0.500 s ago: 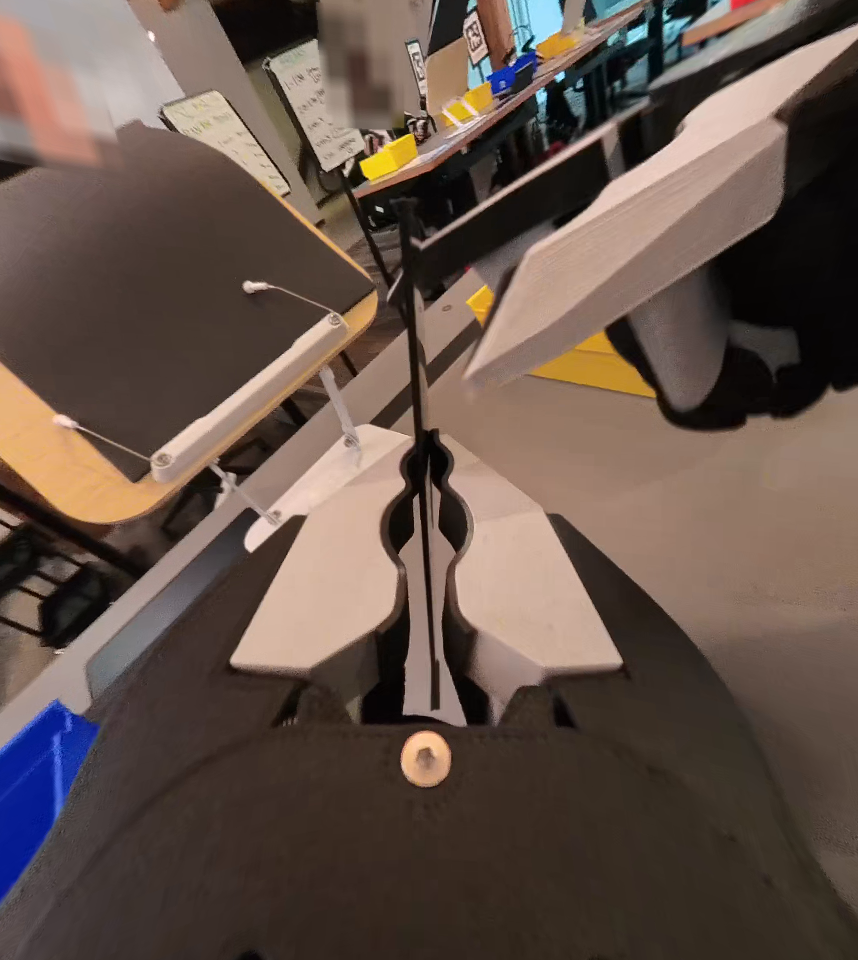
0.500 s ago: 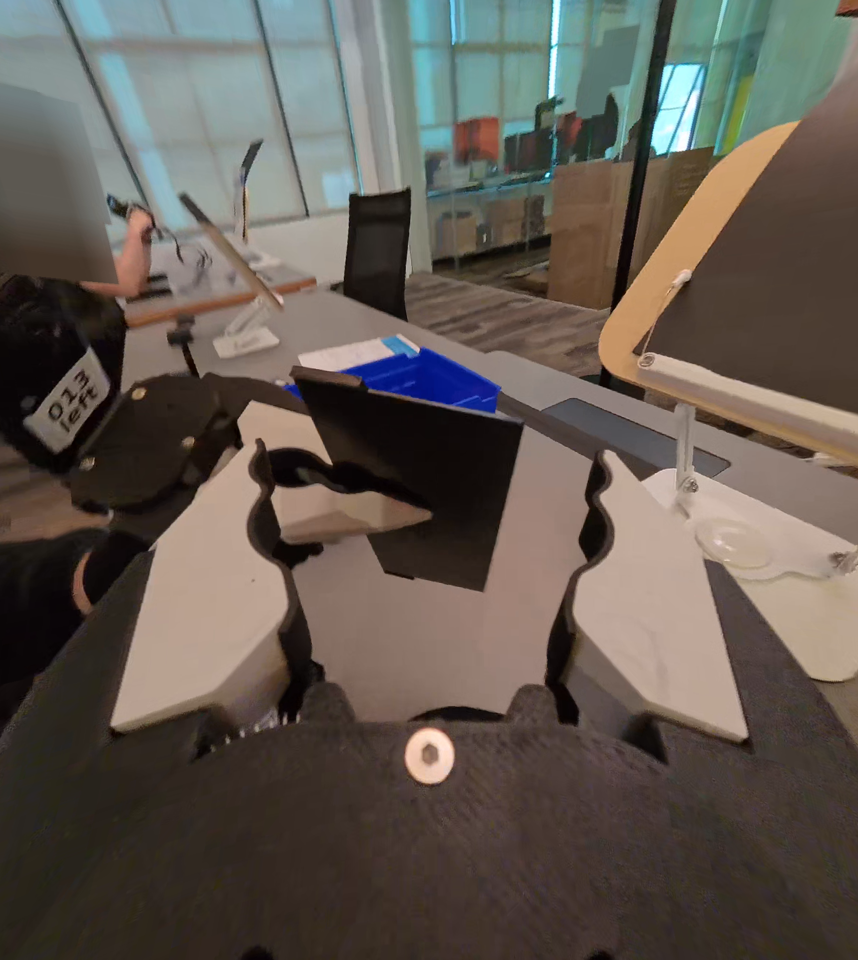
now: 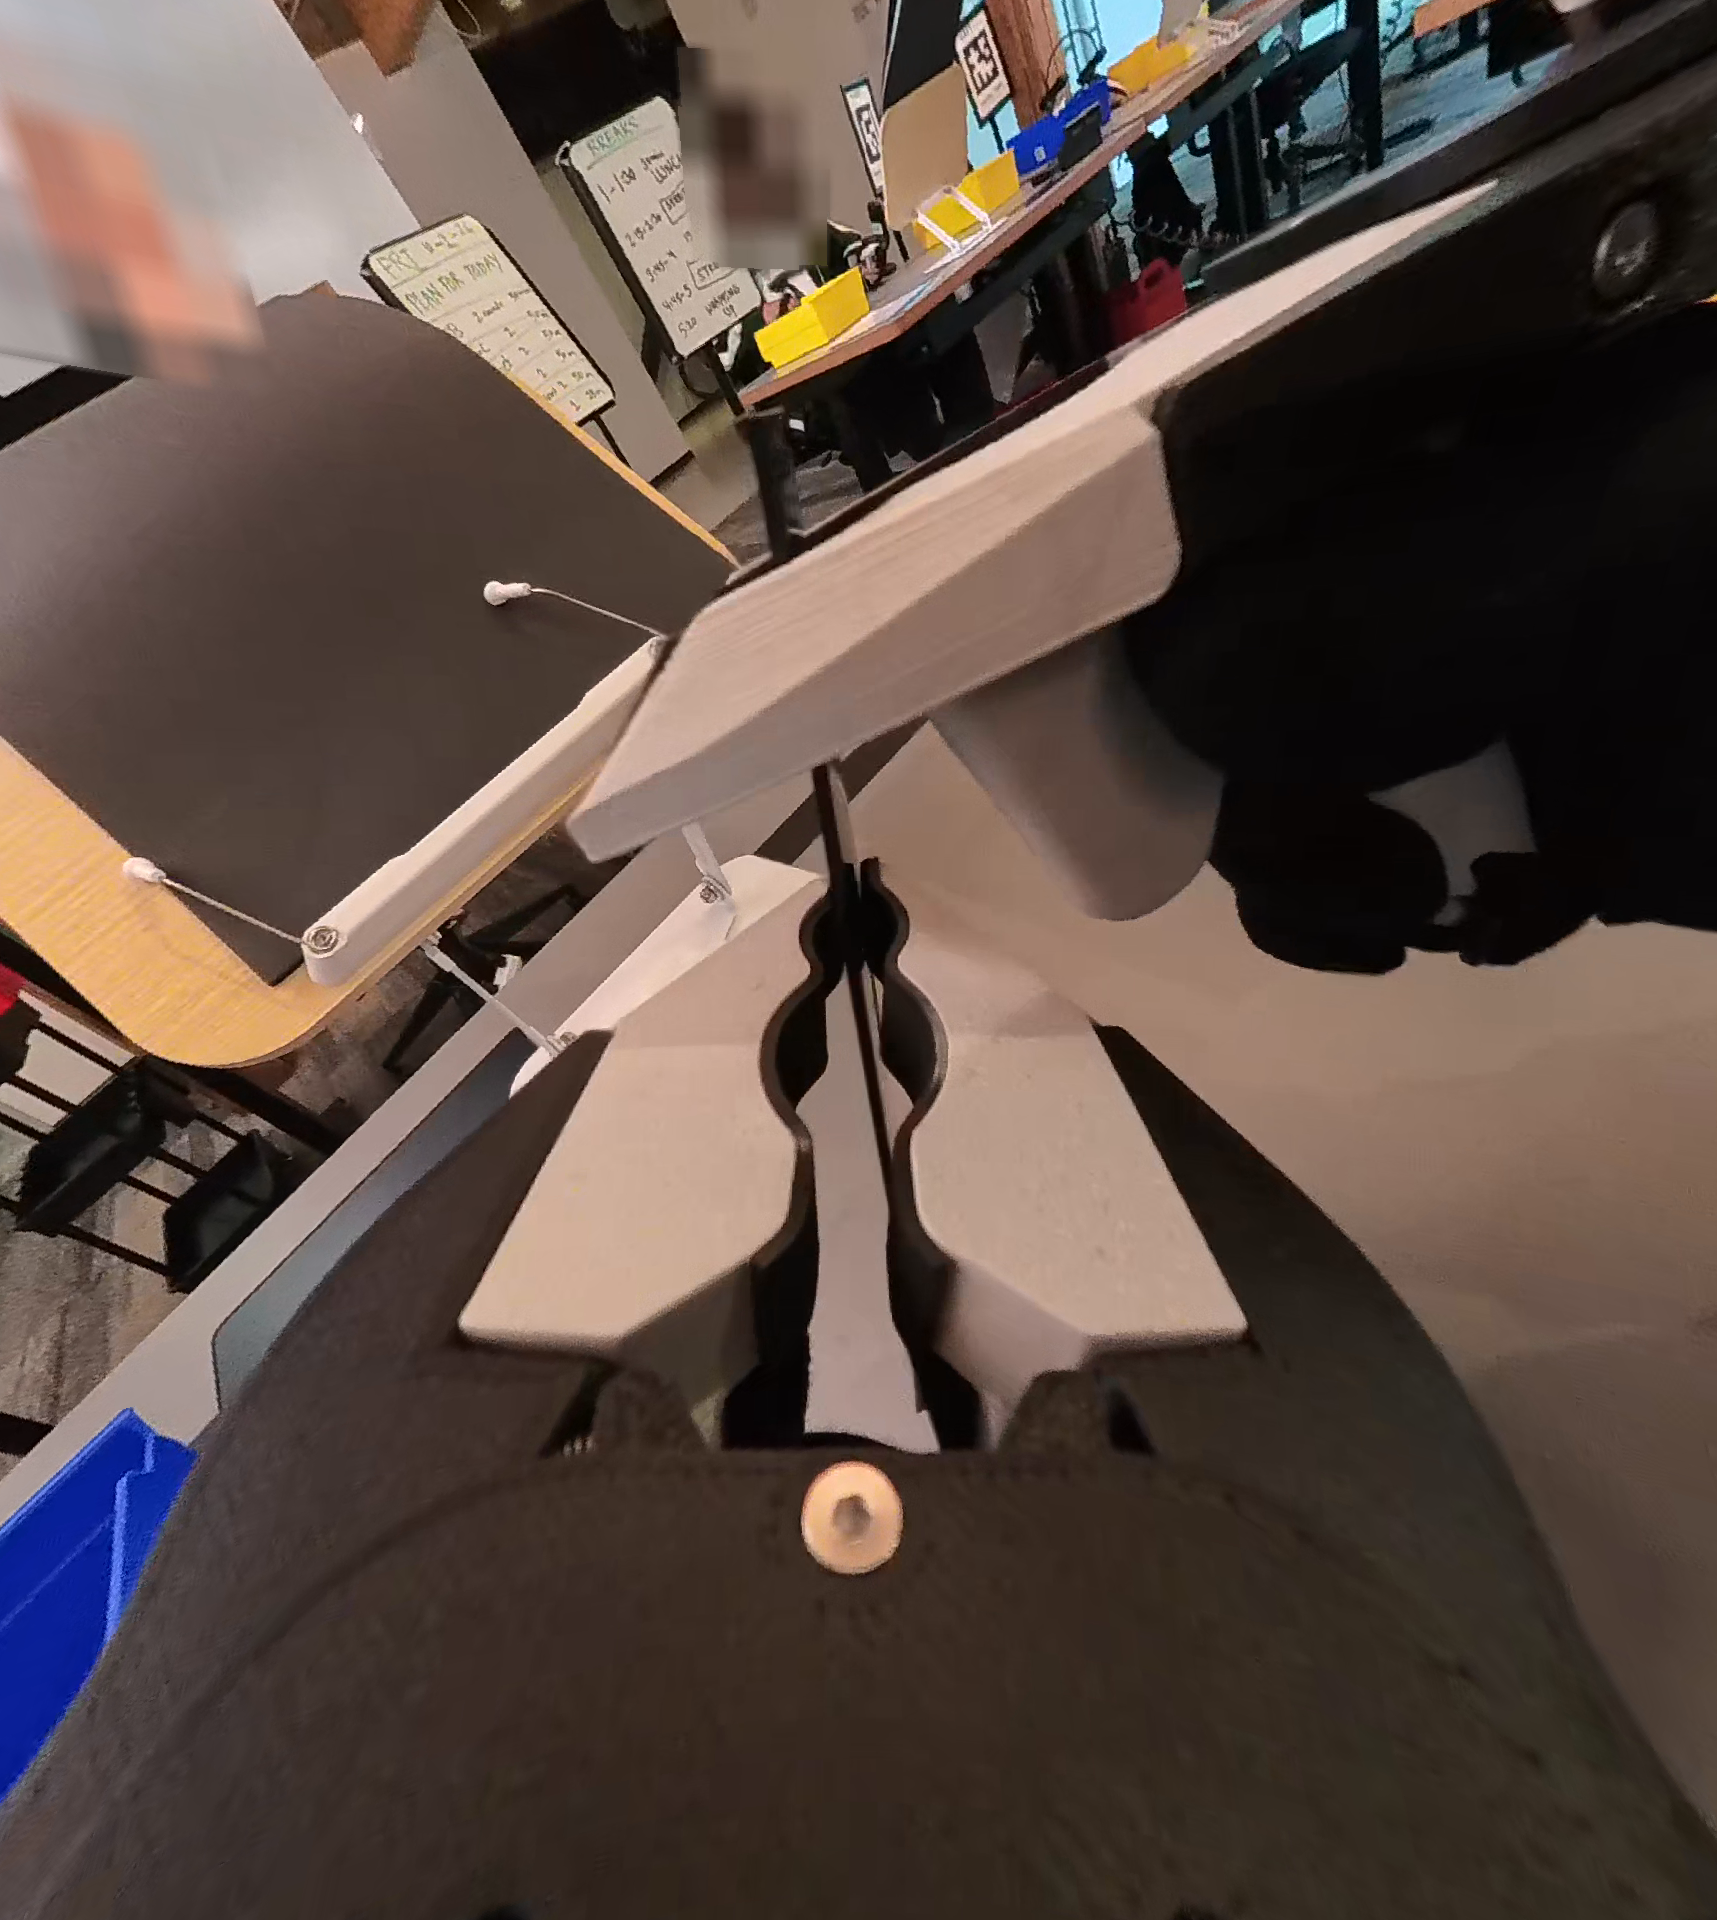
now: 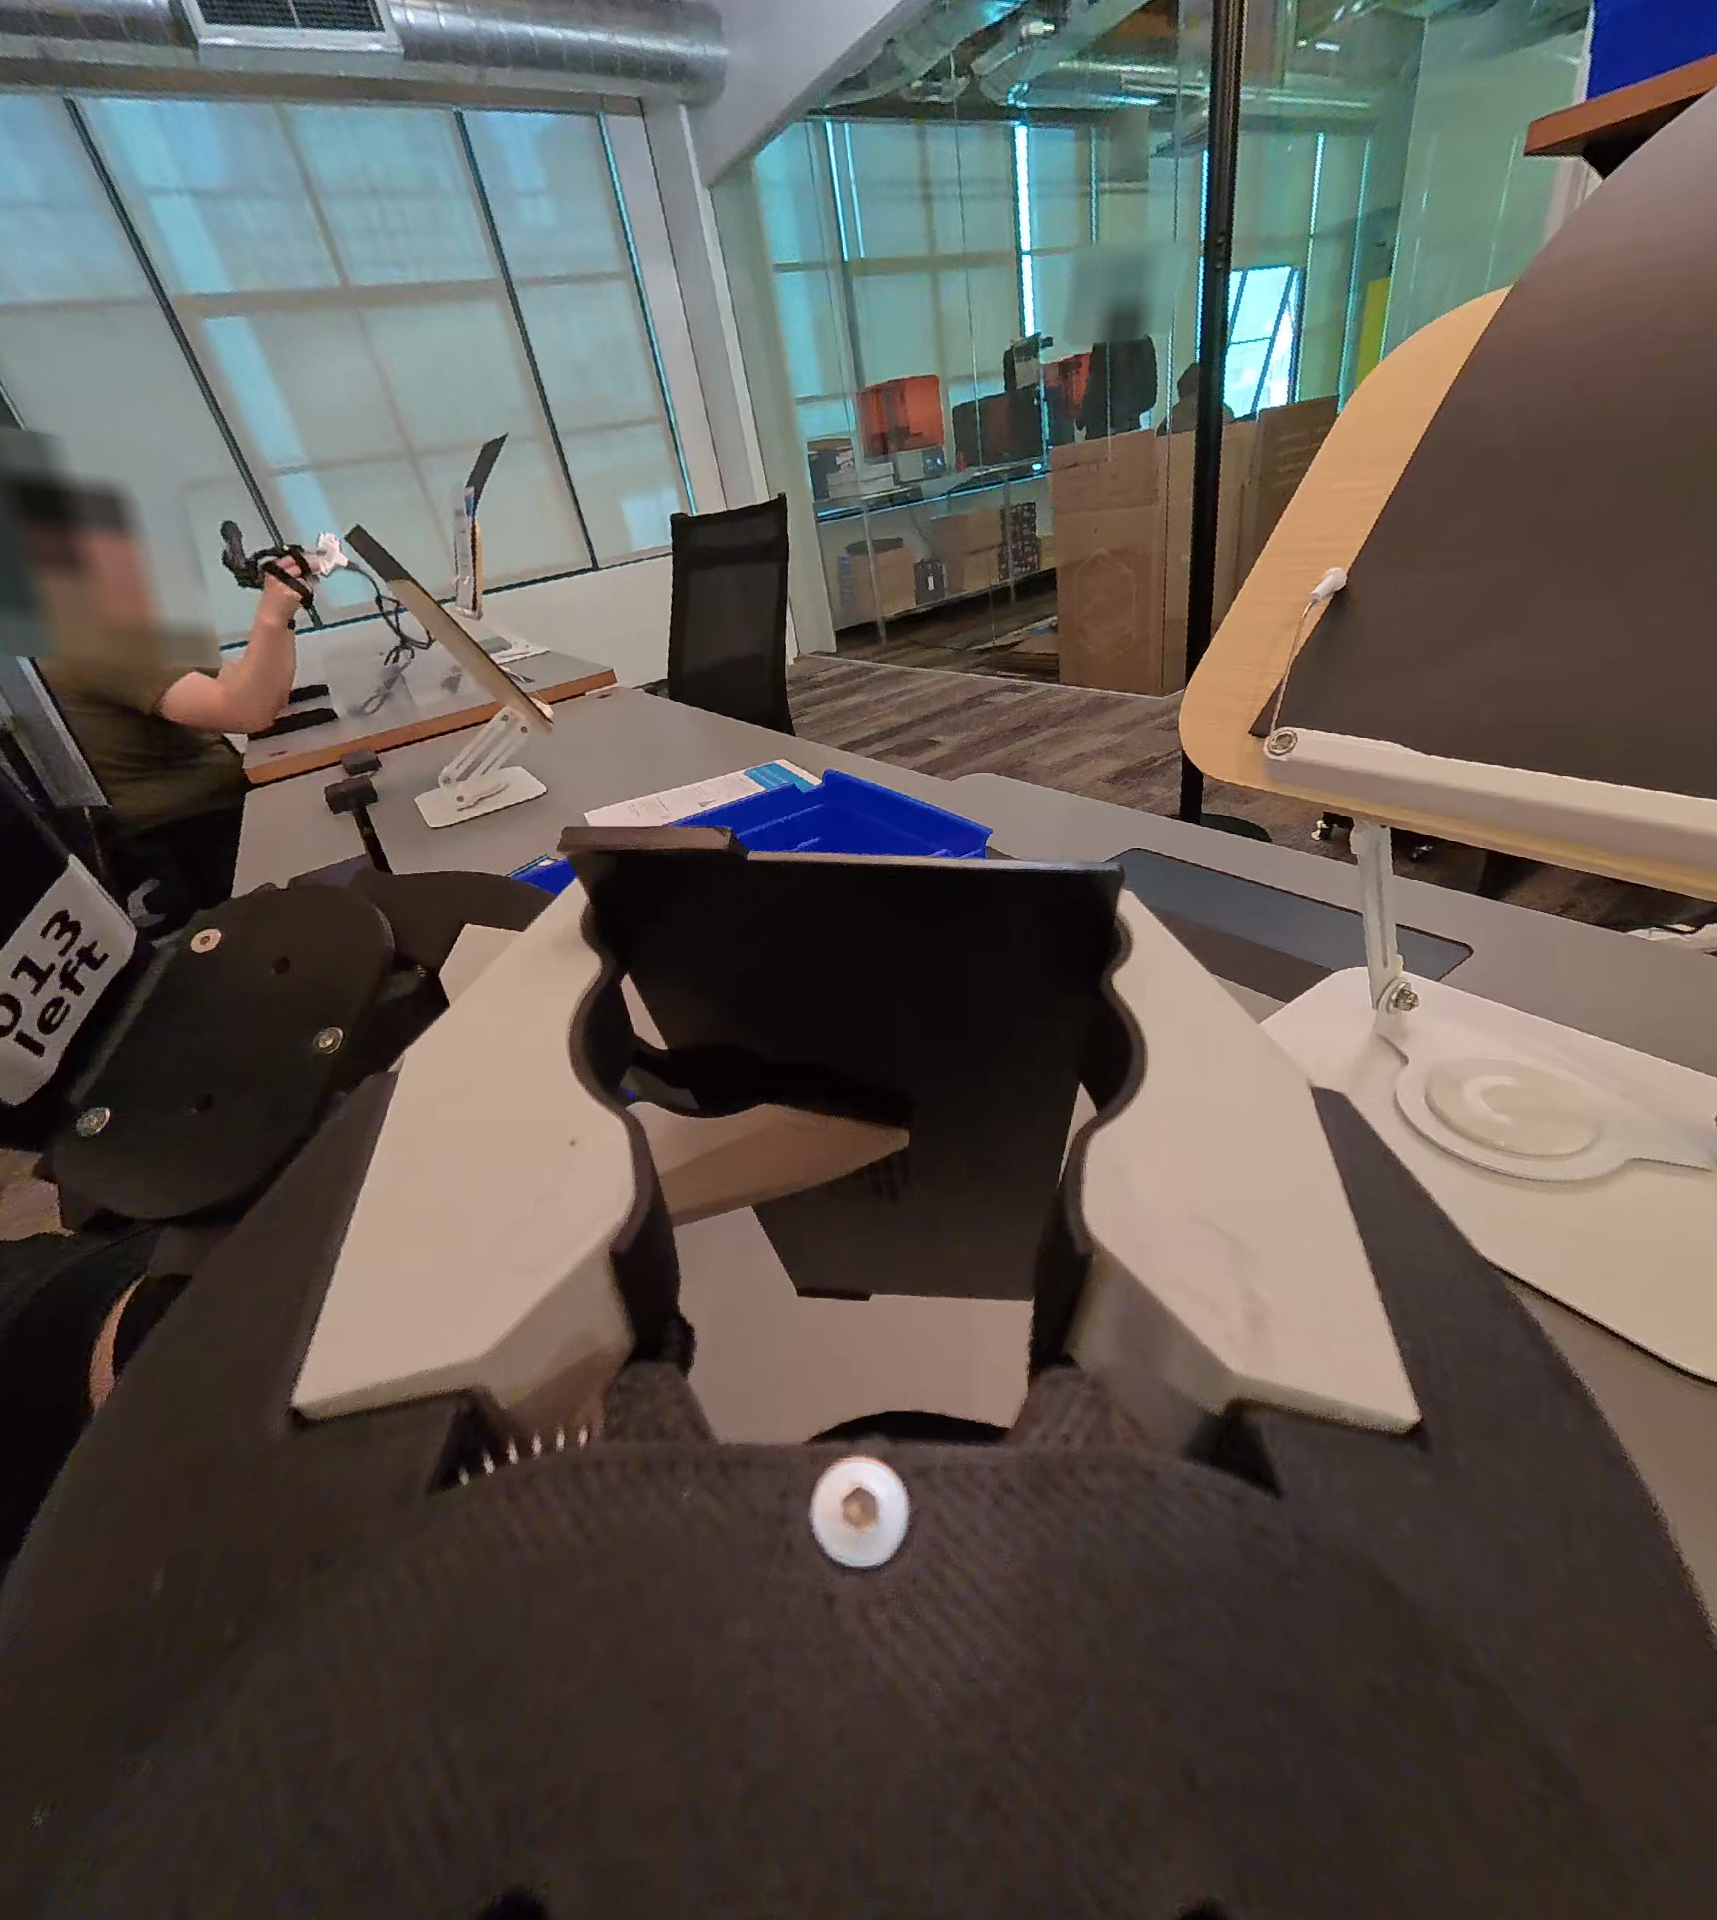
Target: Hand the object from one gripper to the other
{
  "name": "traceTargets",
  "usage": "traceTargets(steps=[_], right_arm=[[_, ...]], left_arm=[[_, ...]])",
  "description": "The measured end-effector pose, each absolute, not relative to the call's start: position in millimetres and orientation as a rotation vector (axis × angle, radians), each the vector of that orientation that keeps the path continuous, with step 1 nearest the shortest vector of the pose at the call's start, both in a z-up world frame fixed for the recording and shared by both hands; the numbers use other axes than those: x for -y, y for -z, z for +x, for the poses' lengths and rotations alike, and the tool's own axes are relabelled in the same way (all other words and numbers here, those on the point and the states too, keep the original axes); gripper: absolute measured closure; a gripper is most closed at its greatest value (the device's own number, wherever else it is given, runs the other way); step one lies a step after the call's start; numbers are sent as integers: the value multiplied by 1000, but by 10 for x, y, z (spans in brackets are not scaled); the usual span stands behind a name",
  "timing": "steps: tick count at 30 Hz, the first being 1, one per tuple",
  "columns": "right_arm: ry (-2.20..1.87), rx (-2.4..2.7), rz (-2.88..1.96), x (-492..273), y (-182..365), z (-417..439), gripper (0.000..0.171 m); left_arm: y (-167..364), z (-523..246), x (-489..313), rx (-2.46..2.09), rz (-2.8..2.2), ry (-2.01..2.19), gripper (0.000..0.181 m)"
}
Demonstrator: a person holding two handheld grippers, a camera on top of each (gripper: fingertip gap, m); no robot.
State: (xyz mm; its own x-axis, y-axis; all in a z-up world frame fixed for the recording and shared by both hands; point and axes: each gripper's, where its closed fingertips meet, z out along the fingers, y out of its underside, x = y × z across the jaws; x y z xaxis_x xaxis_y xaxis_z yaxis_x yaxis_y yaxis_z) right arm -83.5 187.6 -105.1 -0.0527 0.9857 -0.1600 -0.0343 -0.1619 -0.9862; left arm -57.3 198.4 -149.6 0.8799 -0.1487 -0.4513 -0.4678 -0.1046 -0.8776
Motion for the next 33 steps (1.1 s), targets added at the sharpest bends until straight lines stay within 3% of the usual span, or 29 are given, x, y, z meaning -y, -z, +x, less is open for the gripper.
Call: traceTargets(steps=[3, 7, 9, 13, 16, 20, 25, 27, 28, 33], right_arm=[[-1390, 1175, -1255, -1863, 1050, -809, 85], [-1471, 1296, -1160, -1738, 980, -718, 85], [-1560, 1392, -1096, -1610, 944, -650, 86], [-1718, 1557, -1004, -1397, 921, -542, 86], [-1799, 1627, -934, -1273, 901, -497, 85], [-1826, 1705, -898, -1151, 923, -499, 86], [-1791, 1709, -905, -1139, 942, -569, 85], [-1739, 1633, -922, -1225, 881, -627, 60], [-1741, 1576, -931, -1293, 818, -624, 55], [-1671, 1558, -998, -1468, 980, -482, 49]], left_arm=[[1508, -489, -1962, -529, -1673, -209, 174], [1511, -298, -1802, -583, -1705, 110, 117], [1509, -240, -1723, -560, -1729, 338, 79], [1589, -207, -1675, -576, -1767, 558, 47], [1692, -25, -1612, -656, -1789, 704, 45], [1836, 114, -1578, -743, -1806, 713, 77], [1852, 101, -1623, -710, -1804, 699, 79], [1802, 37, -1672, -655, -1789, 694, 79], [1748, -4, -1686, -627, -1766, 706, 78], [1378, -259, -1695, -491, -1625, 792, 79]])
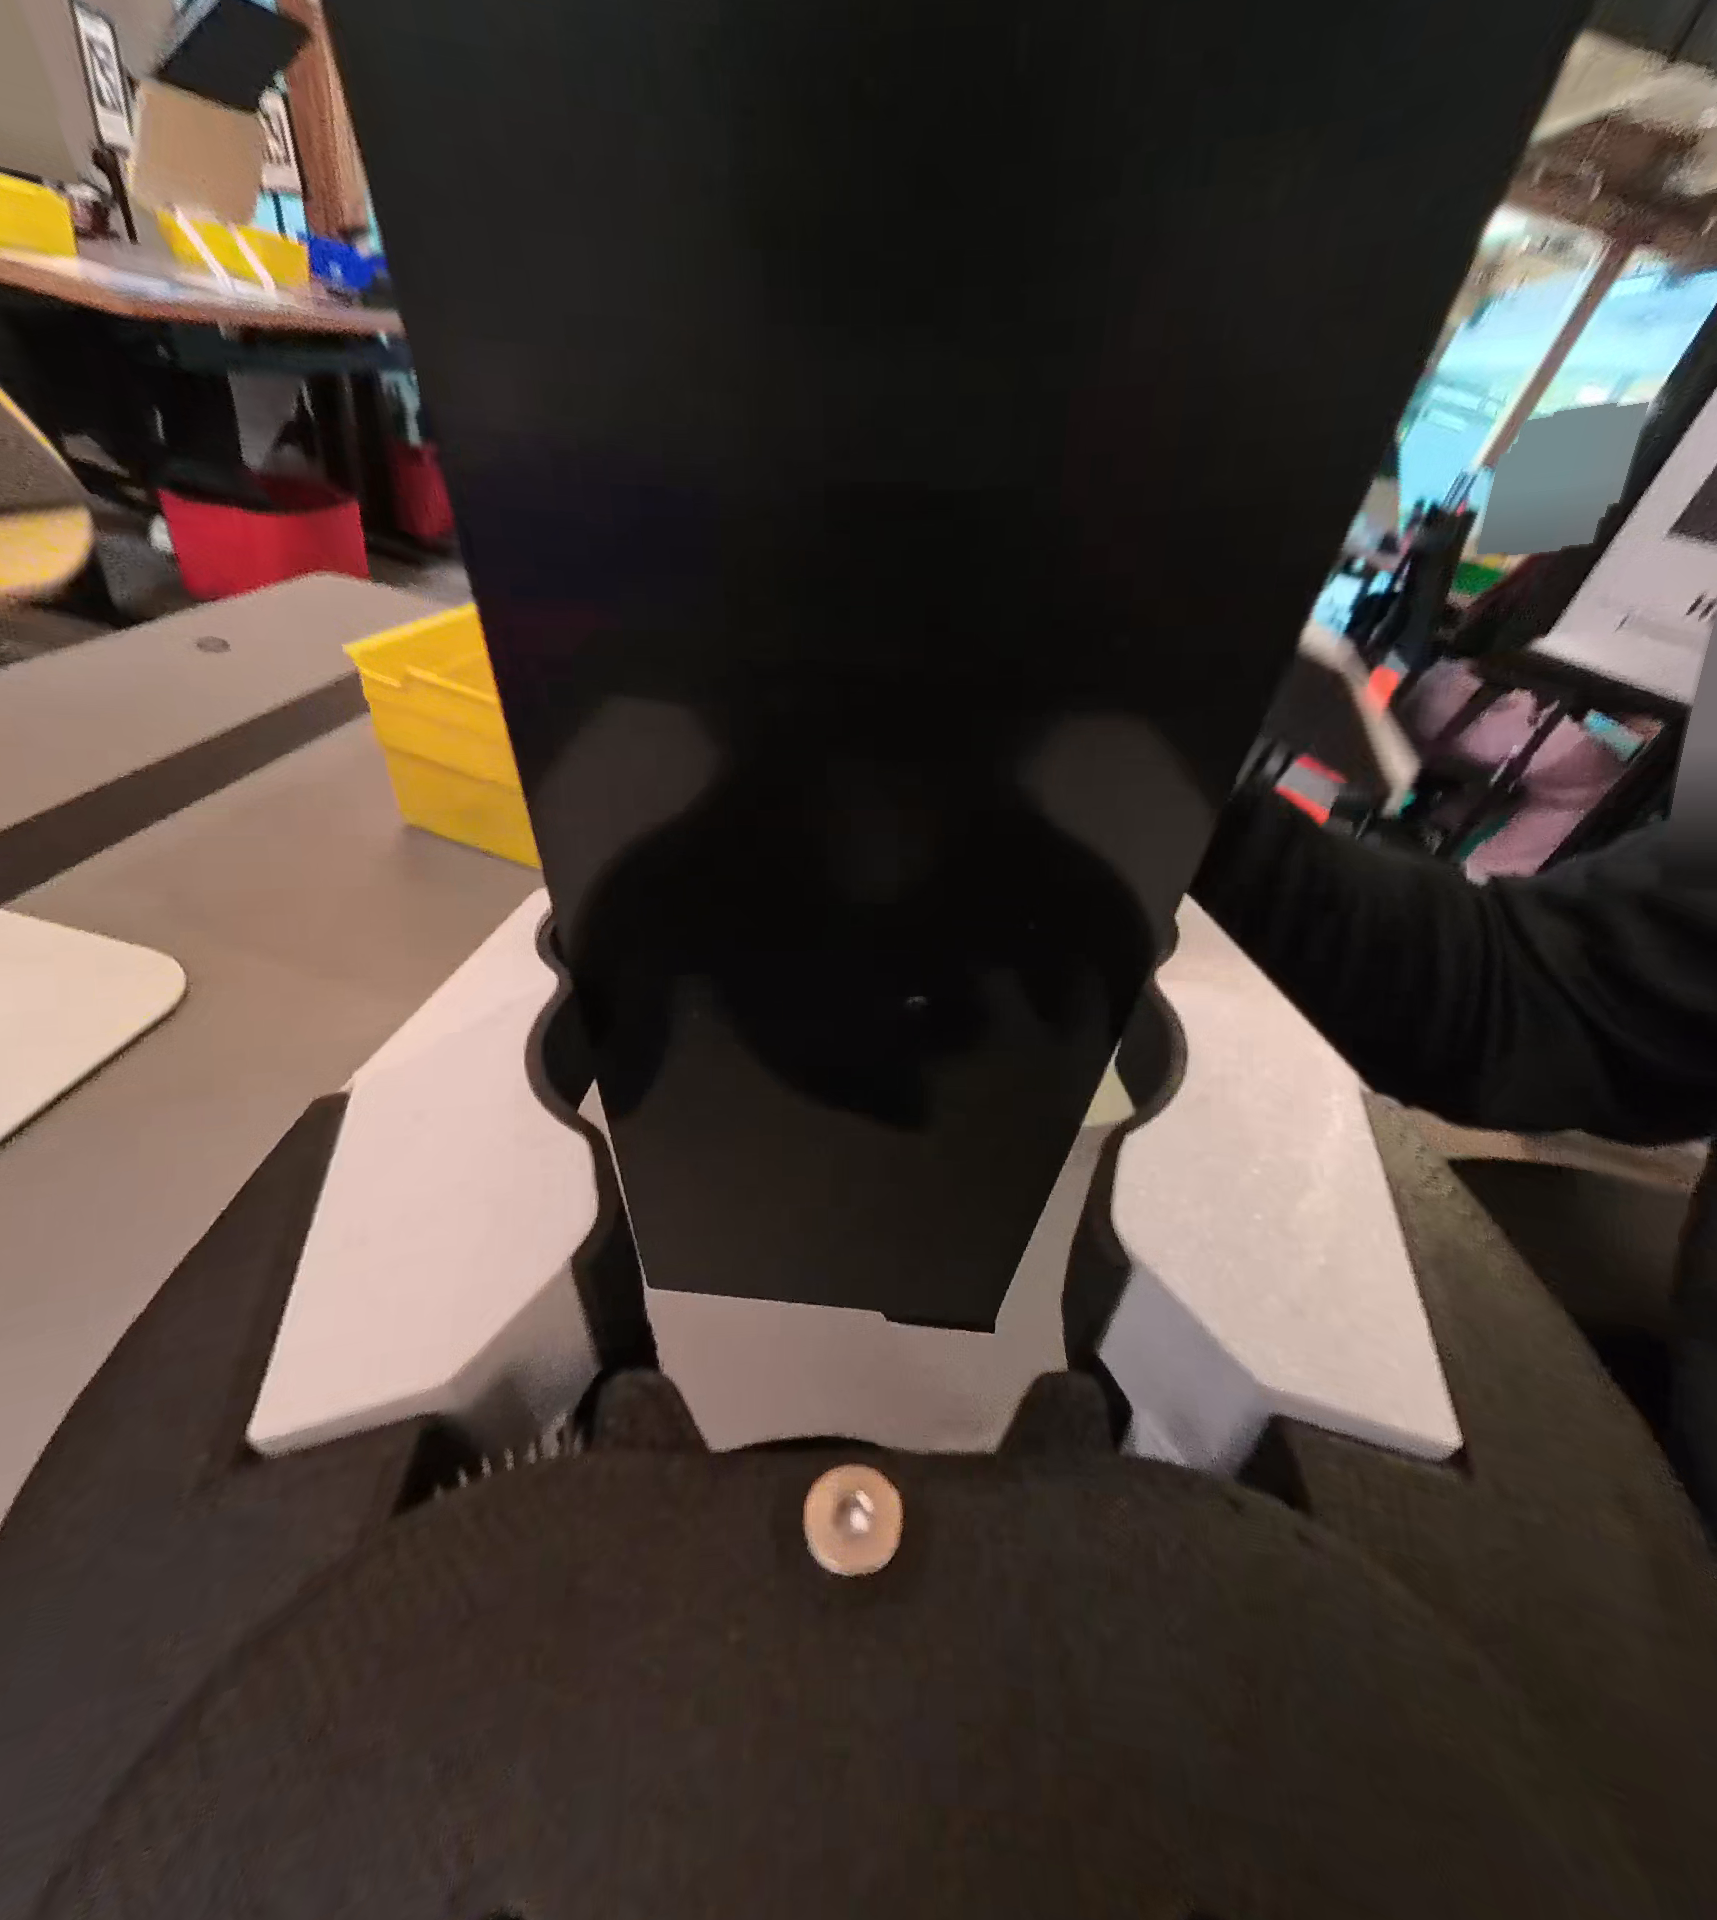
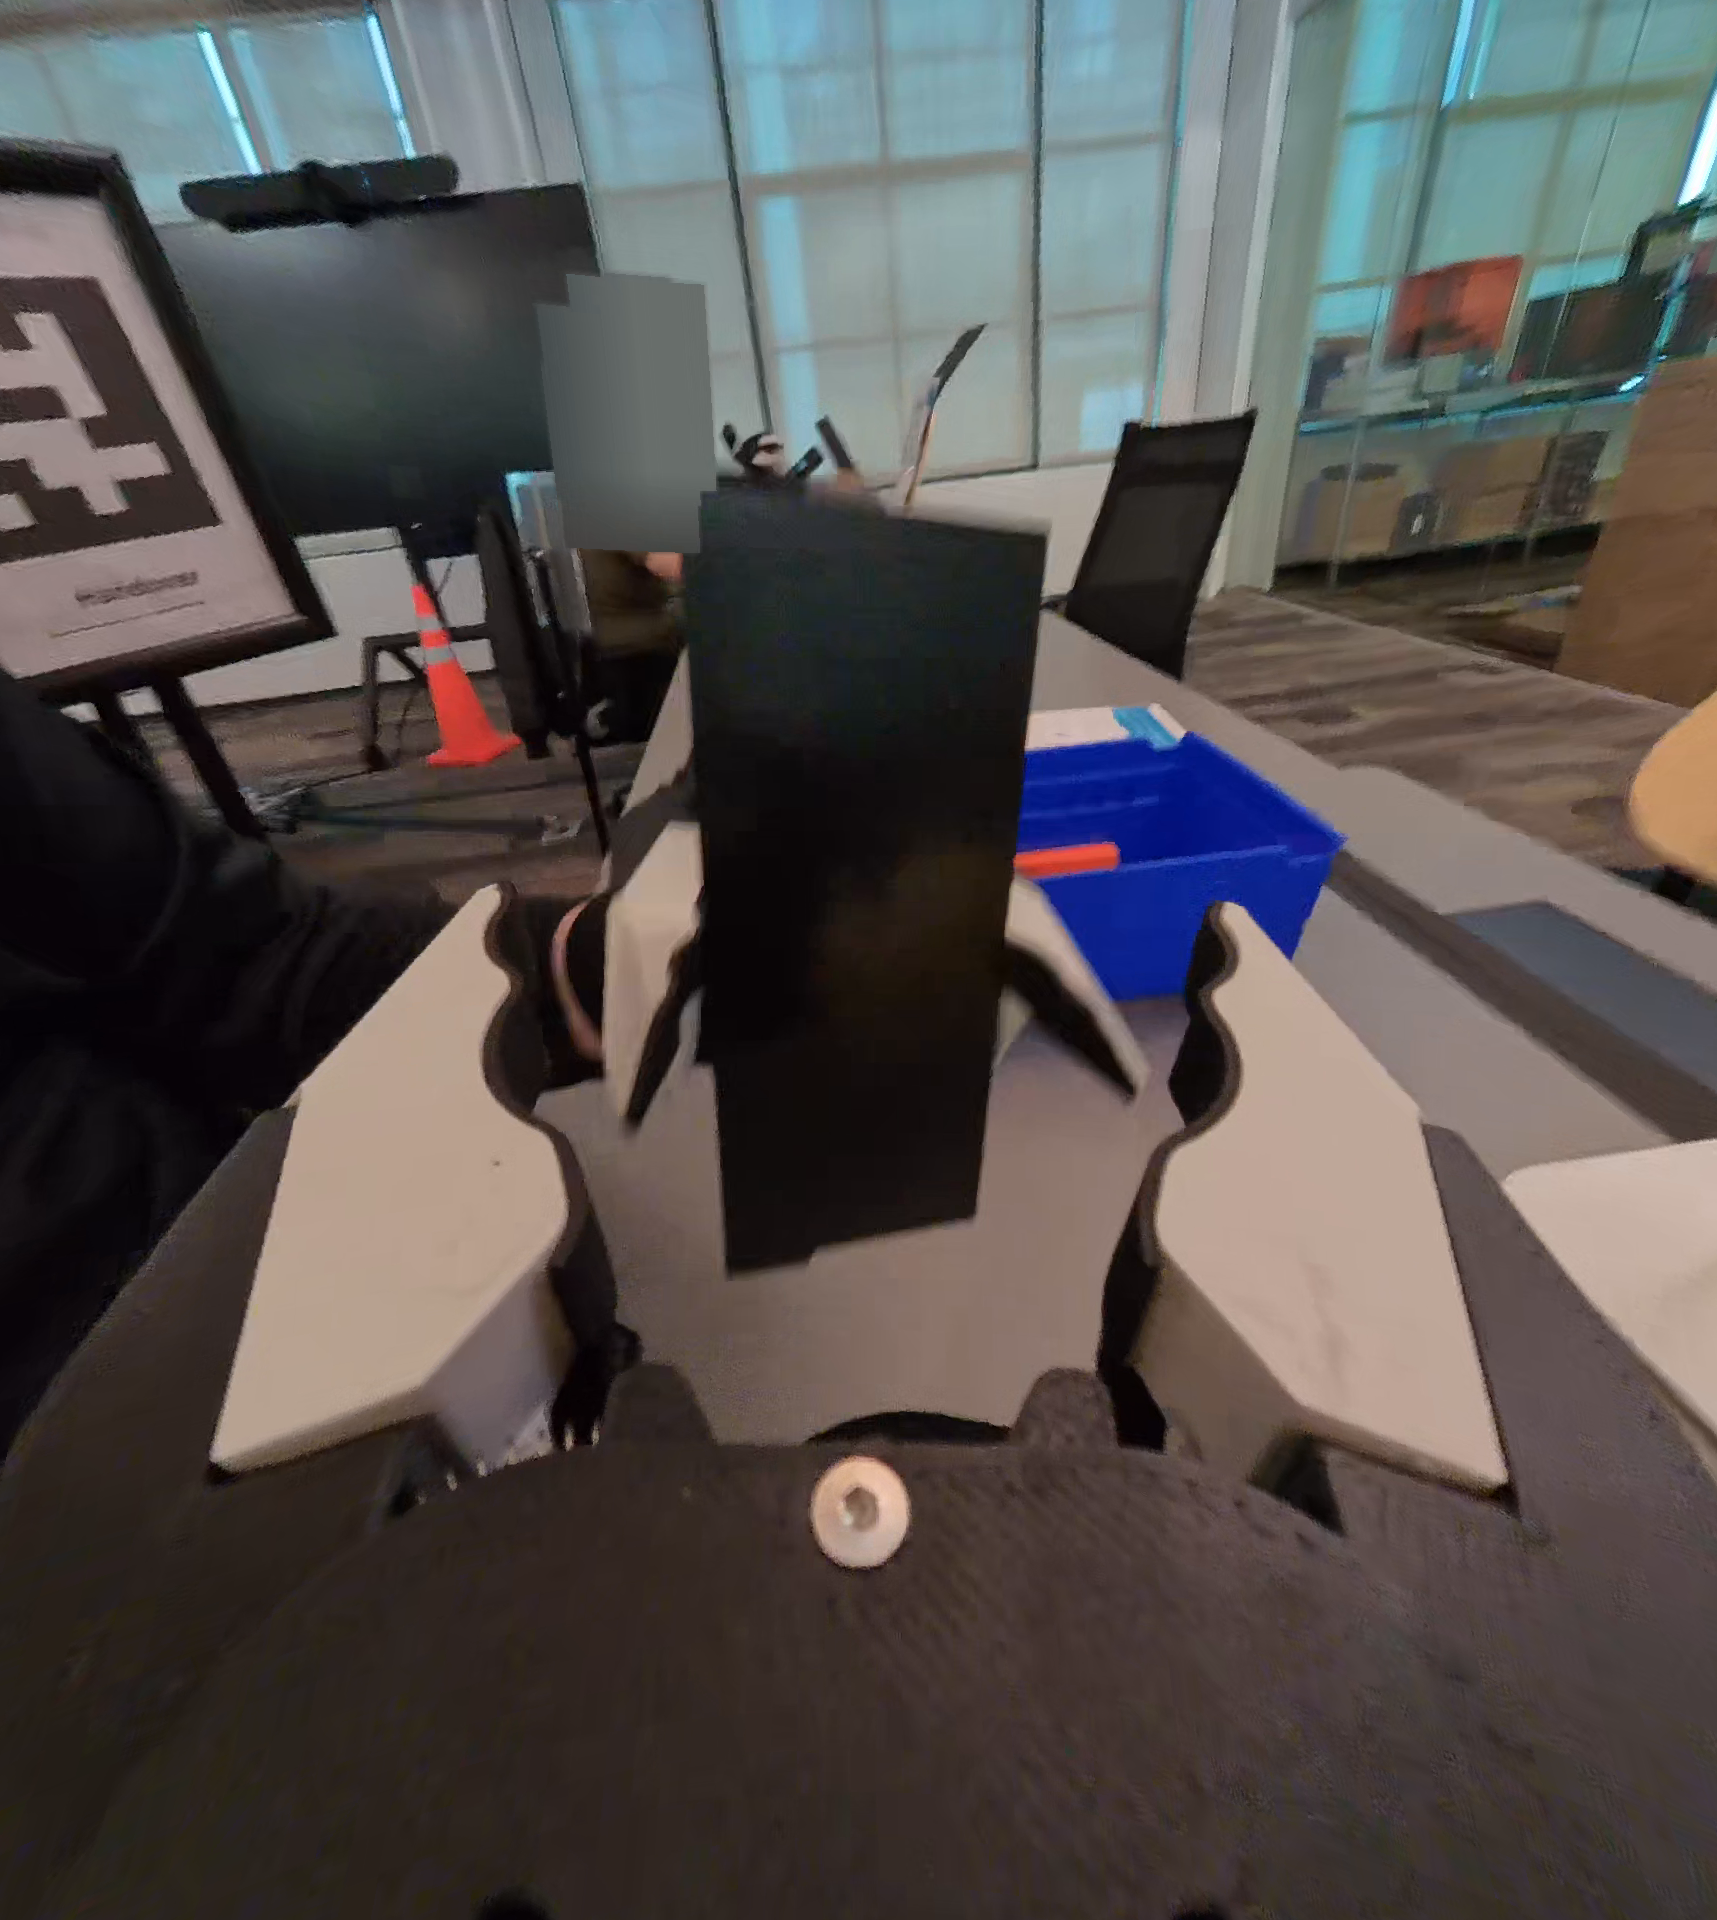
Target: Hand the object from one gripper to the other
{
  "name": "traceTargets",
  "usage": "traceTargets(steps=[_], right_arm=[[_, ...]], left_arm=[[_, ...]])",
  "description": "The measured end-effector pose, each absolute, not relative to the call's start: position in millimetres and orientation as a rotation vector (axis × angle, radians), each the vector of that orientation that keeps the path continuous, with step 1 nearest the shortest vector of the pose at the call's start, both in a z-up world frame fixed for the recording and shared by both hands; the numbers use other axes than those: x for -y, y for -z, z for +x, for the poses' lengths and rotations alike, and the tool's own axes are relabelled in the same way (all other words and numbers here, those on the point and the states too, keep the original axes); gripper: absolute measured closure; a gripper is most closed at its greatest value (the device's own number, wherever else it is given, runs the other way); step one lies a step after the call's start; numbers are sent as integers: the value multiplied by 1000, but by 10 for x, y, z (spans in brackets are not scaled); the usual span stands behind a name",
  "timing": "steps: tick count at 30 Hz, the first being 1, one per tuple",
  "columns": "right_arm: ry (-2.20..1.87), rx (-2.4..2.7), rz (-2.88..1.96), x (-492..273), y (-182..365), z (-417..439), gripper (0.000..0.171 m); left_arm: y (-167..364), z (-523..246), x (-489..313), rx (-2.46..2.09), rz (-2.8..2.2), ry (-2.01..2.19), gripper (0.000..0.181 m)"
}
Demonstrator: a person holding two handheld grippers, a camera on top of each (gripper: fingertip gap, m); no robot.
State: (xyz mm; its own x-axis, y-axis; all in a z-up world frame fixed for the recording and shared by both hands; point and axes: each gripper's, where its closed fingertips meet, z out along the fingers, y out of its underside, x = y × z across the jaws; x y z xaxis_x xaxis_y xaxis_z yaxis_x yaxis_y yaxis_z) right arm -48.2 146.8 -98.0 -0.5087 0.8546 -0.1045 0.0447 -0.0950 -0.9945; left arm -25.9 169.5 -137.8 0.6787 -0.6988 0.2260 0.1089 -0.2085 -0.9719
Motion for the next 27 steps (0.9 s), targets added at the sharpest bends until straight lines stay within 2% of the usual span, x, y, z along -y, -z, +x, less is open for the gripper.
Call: traceTargets(steps=[9, 15, 18, 19, 25, 27], right_arm=[[-1349, 1899, -1089, -1237, 1987, -564, 43], [-1425, 1904, -1024, -1053, 1965, -689, 58], [-1477, 1903, -982, -967, 1919, -689, 82], [-1466, 1906, -984, -972, 1932, -697, 84], [-1424, 1919, -1013, -1013, 1987, -705, 85], [-1389, 1890, -1042, -1078, 1991, -729, 85]], left_arm=[[1129, -202, -1596, -563, -1568, 784, 79], [1153, -38, -1565, -628, -1585, 760, 79], [1166, -6, -1560, -631, -1582, 772, 79], [1177, -5, -1564, -630, -1586, 769, 79], [1216, -39, -1575, -620, -1590, 779, 79], [1216, -80, -1596, -595, -1597, 772, 85]])
